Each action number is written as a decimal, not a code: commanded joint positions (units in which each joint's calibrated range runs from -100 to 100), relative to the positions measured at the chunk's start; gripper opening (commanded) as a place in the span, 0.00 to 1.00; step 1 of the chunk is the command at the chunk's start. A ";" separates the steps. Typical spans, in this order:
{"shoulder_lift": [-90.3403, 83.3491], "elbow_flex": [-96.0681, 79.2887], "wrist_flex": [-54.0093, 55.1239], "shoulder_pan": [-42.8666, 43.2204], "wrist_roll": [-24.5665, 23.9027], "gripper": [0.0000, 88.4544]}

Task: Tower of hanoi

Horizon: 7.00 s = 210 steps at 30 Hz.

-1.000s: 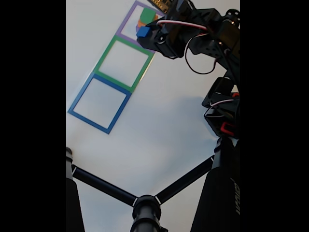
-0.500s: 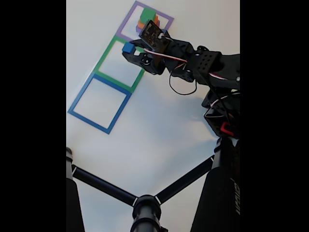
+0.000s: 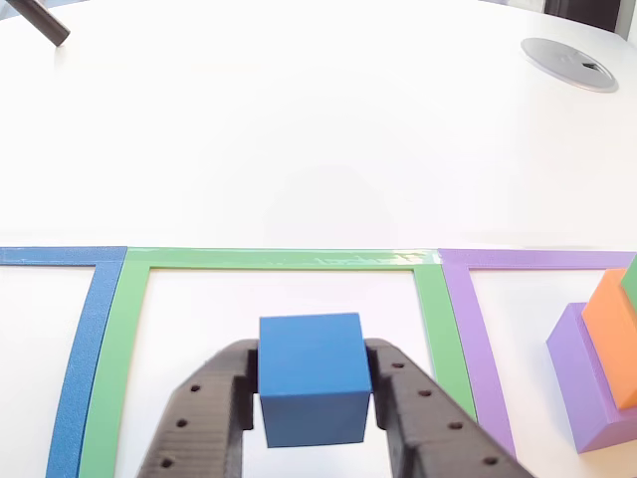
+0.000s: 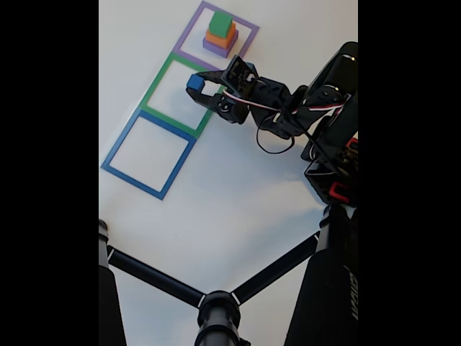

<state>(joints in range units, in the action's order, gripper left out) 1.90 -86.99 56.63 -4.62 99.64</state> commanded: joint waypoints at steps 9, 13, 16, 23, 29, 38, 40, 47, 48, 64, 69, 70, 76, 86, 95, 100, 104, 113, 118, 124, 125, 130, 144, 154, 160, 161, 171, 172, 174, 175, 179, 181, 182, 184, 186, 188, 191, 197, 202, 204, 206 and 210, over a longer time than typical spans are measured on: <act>19.62 8.80 13.98 0.02 0.36 0.06; 23.25 10.99 15.52 -0.08 0.36 0.08; 25.11 11.53 16.49 -0.46 0.36 0.15; 25.84 11.89 17.30 -0.84 0.36 0.25; 16.63 9.80 14.06 -0.84 0.36 0.25; -30.52 10.26 -39.22 -7.55 0.36 0.11; -41.50 13.80 -57.84 -9.66 0.36 0.00; -59.83 30.44 -101.97 -14.55 0.36 0.00; -60.96 33.53 -106.59 -14.94 0.36 0.00; -63.87 77.71 -154.04 -27.59 0.36 0.01; -64.43 73.80 -152.74 -32.58 0.36 0.03; -64.92 72.35 -152.10 -33.73 0.36 0.04; -66.61 60.35 -143.84 -36.22 0.36 0.19; -62.90 29.99 -104.32 -38.91 0.36 0.43; -53.45 12.71 -69.18 -38.33 0.36 0.49; -43.36 9.71 -52.10 -37.28 0.36 0.49; -36.26 9.71 -43.35 -37.08 0.36 0.49; -22.85 10.17 -27.80 -35.93 0.36 0.50; -16.31 9.89 -20.11 -35.93 0.36 0.50; -10.82 9.62 -14.69 -35.45 0.36 0.49; -9.93 9.62 -13.63 -35.36 0.36 0.49; -6.54 10.53 -10.72 -34.88 0.36 0.49; -0.97 16.44 -8.37 -33.44 0.36 0.49; 1.29 17.44 -7.64 -32.10 0.36 0.48; 1.21 16.17 -6.59 -30.56 0.36 0.47; 1.21 15.99 -6.35 -30.37 0.36 0.47; 1.29 13.71 -4.97 -29.70 0.36 0.40; 1.29 13.44 -4.73 -29.70 0.36 0.38; 1.29 12.99 -4.40 -29.61 0.36 0.37; 1.29 12.89 -4.32 -29.51 0.36 0.36; 1.37 12.80 -4.24 -29.41 0.36 0.33; 1.45 12.80 -4.24 -29.41 0.36 0.32; 1.53 12.80 -4.24 -29.41 0.36 0.31; 1.61 12.80 -4.24 -29.41 0.36 0.29; 1.86 12.80 -4.24 -29.41 0.36 0.27; 1.86 12.62 -4.24 -29.51 0.36 0.24; 1.86 12.53 -4.24 -29.51 0.36 0.18; 1.86 12.44 -4.32 -29.22 0.36 0.13; 1.77 12.44 -4.32 -28.55 0.36 0.09; 1.69 12.44 -4.32 -28.26 0.36 0.09; 1.37 12.44 -4.40 -28.17 0.36 0.09; -2.10 12.35 -7.08 -27.69 0.36 0.09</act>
<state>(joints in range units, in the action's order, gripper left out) 3.84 -74.50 51.07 -33.29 99.82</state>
